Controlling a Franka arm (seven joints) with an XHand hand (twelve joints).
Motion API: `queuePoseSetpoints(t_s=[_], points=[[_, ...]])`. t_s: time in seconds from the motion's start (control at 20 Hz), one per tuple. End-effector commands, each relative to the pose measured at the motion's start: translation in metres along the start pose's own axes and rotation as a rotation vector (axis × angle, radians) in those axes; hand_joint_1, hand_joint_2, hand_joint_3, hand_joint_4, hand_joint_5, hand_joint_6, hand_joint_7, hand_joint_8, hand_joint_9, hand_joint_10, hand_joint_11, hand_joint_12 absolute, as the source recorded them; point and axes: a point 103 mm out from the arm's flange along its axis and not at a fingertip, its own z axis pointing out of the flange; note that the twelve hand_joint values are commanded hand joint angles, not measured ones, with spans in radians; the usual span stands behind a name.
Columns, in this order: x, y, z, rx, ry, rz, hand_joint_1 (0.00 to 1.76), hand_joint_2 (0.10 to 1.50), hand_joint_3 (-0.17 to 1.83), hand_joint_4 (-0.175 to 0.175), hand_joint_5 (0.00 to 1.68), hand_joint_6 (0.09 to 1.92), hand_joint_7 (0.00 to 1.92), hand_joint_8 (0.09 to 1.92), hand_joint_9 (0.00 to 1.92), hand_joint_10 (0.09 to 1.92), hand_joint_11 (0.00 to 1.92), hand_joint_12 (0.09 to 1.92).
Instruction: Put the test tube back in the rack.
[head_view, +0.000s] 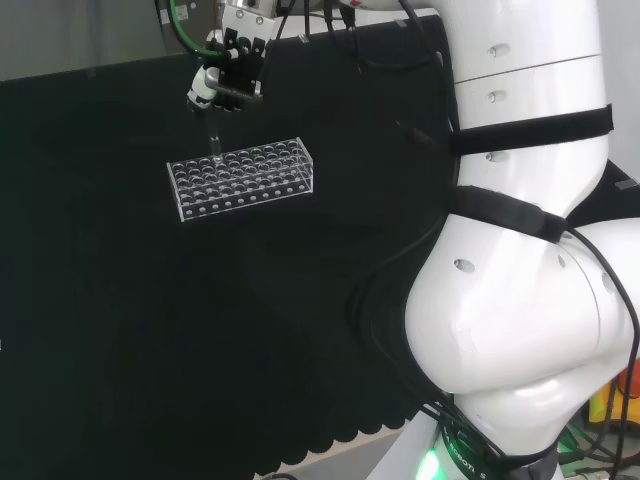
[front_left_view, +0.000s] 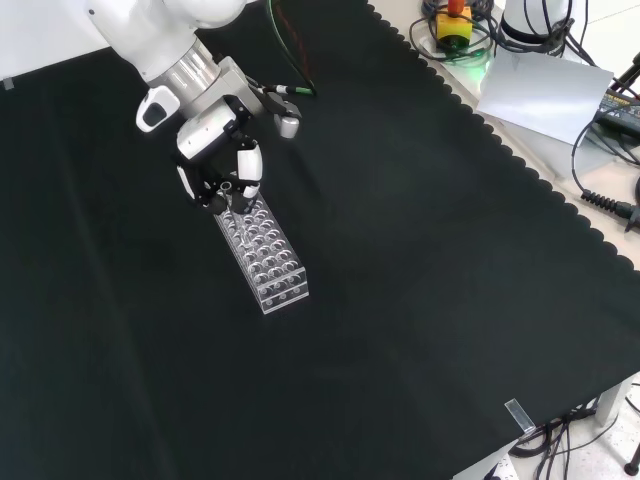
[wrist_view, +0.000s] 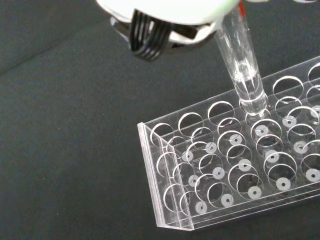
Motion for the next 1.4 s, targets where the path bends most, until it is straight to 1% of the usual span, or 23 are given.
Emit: queuePoseSetpoints(t_s=[0.05, 0.9, 1.2, 1.4], points=[[-0.001, 0.001, 0.003, 0.002, 0.003, 0.000, 1.22, 0.68, 0.61, -0.175, 1.29, 0.61, 1.67, 0.59, 1.53, 0.60, 1.07, 1.09], [-0.003, 0.009, 0.010, 0.030, -0.002, 0.012, 1.22, 0.68, 0.61, -0.175, 1.29, 0.61, 1.67, 0.59, 1.53, 0.60, 1.07, 1.09], [-0.010, 0.013, 0.018, 0.041, 0.004, 0.020, 1.22, 0.68, 0.61, -0.175, 1.29, 0.61, 1.67, 0.59, 1.53, 0.60, 1.06, 1.09], [-0.025, 0.021, 0.031, 0.052, 0.014, 0.023, 1.22, 0.68, 0.61, -0.175, 1.29, 0.61, 1.67, 0.59, 1.53, 0.60, 1.06, 1.09]])
